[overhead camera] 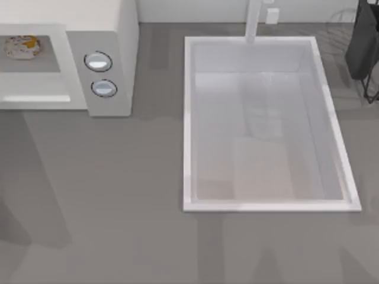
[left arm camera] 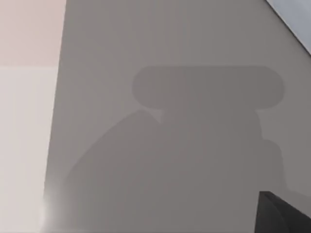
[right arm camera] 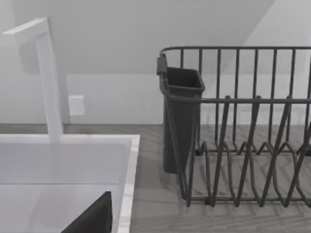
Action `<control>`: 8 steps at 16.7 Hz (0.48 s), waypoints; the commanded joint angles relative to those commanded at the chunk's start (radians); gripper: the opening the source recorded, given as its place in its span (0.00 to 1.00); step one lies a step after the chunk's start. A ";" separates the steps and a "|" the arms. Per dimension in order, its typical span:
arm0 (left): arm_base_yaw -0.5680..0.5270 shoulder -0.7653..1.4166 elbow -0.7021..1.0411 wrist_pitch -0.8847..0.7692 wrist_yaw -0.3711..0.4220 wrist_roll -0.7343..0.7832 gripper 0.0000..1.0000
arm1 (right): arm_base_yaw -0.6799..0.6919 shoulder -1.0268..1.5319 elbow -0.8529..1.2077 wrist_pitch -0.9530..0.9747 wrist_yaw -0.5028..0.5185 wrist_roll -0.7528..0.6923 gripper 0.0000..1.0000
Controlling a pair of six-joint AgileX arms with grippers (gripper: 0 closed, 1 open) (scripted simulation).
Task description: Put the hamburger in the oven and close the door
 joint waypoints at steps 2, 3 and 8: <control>-0.034 -0.035 -0.031 0.012 -0.020 -0.032 0.00 | 0.000 0.000 0.000 0.000 0.000 0.000 1.00; -0.061 -0.063 -0.056 0.021 -0.036 -0.058 0.00 | 0.000 0.000 0.000 0.000 0.000 0.000 1.00; -0.233 -0.241 -0.214 0.082 -0.137 -0.219 0.00 | 0.000 0.000 0.000 0.000 0.000 0.000 1.00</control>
